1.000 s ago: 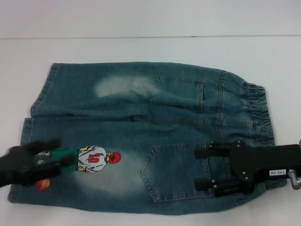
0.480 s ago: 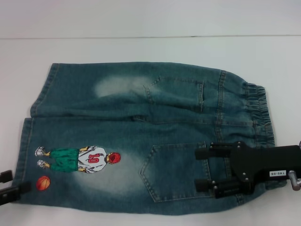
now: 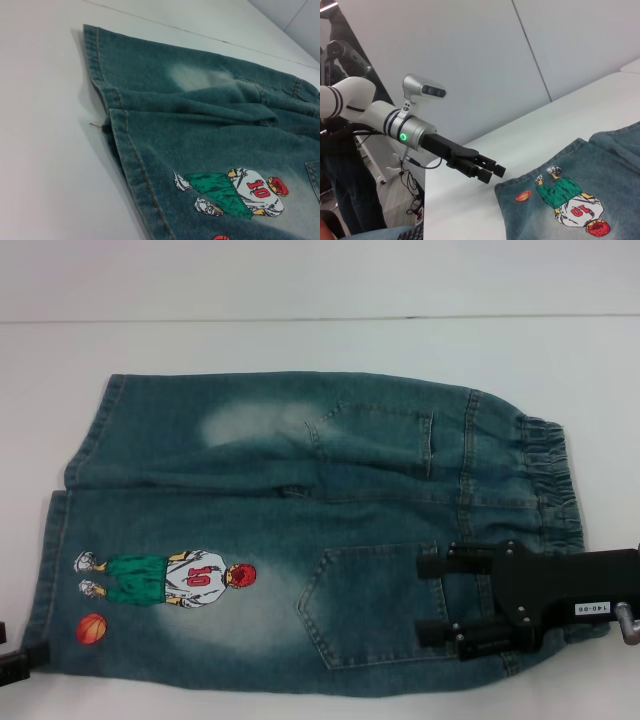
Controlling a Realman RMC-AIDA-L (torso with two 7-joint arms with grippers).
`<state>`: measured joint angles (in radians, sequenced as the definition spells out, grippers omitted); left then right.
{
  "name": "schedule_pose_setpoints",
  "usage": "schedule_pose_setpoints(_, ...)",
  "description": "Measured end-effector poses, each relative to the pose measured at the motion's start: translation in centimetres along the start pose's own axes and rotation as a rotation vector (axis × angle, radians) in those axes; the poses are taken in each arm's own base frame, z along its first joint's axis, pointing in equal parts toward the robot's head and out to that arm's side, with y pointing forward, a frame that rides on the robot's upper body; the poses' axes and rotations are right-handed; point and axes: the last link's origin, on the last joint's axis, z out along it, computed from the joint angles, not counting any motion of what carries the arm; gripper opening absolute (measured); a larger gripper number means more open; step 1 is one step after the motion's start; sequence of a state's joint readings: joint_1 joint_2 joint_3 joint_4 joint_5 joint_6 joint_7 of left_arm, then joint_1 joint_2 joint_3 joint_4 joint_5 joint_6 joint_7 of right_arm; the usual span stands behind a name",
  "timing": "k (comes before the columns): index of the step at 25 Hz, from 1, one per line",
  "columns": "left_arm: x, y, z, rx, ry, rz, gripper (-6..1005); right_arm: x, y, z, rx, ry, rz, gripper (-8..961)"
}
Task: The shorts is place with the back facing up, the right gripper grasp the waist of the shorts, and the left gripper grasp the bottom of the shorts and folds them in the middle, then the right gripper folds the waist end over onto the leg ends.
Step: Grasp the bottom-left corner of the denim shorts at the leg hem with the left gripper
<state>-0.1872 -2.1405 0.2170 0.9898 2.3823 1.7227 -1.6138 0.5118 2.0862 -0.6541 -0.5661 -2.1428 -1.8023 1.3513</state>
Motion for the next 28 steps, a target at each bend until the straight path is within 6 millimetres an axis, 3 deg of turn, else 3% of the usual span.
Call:
schedule_pose_setpoints(13,0.5,1.1,0.7,-0.088,-0.037,0.010,887,0.0,-0.1,0.0,0.004,-0.002,0.000,914)
schedule_pose_setpoints(28,0.7,-0.2,0.3,0.002,-0.065,-0.039,886,0.2,0.0,-0.2,0.011,-0.002,0.005,914)
